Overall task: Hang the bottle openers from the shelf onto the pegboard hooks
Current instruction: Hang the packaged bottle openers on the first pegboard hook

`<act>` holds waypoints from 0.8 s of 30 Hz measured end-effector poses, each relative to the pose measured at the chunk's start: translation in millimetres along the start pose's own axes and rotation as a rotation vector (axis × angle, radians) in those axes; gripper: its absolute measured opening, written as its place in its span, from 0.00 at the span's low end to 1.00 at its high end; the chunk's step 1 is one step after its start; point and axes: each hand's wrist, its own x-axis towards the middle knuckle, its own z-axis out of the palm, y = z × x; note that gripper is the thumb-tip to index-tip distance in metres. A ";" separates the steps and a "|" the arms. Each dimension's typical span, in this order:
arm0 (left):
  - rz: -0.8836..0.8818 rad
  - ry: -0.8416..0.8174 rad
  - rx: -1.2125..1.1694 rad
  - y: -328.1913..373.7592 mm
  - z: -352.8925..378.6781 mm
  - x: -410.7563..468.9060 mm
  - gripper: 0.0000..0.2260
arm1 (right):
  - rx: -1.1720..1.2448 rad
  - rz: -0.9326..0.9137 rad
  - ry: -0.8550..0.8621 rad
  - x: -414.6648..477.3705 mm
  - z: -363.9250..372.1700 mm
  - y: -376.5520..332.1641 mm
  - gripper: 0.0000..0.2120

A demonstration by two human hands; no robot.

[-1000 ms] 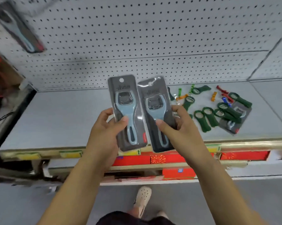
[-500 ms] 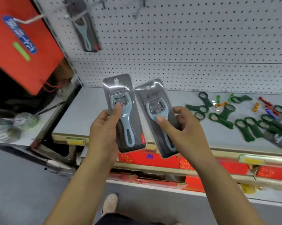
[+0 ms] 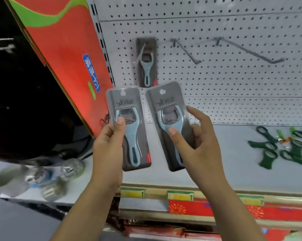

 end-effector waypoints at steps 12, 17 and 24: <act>0.040 -0.058 0.007 6.7 -31.5 42.3 0.23 | -0.104 -0.154 0.129 20.7 53.3 -25.7 0.27; 0.059 -0.058 0.008 8.4 -44.8 48.3 0.26 | -0.088 -0.132 0.146 28.7 67.9 -23.7 0.25; 0.118 -0.047 0.023 20.7 -47.3 45.0 0.16 | -0.111 -0.077 0.171 39.0 72.7 -20.6 0.26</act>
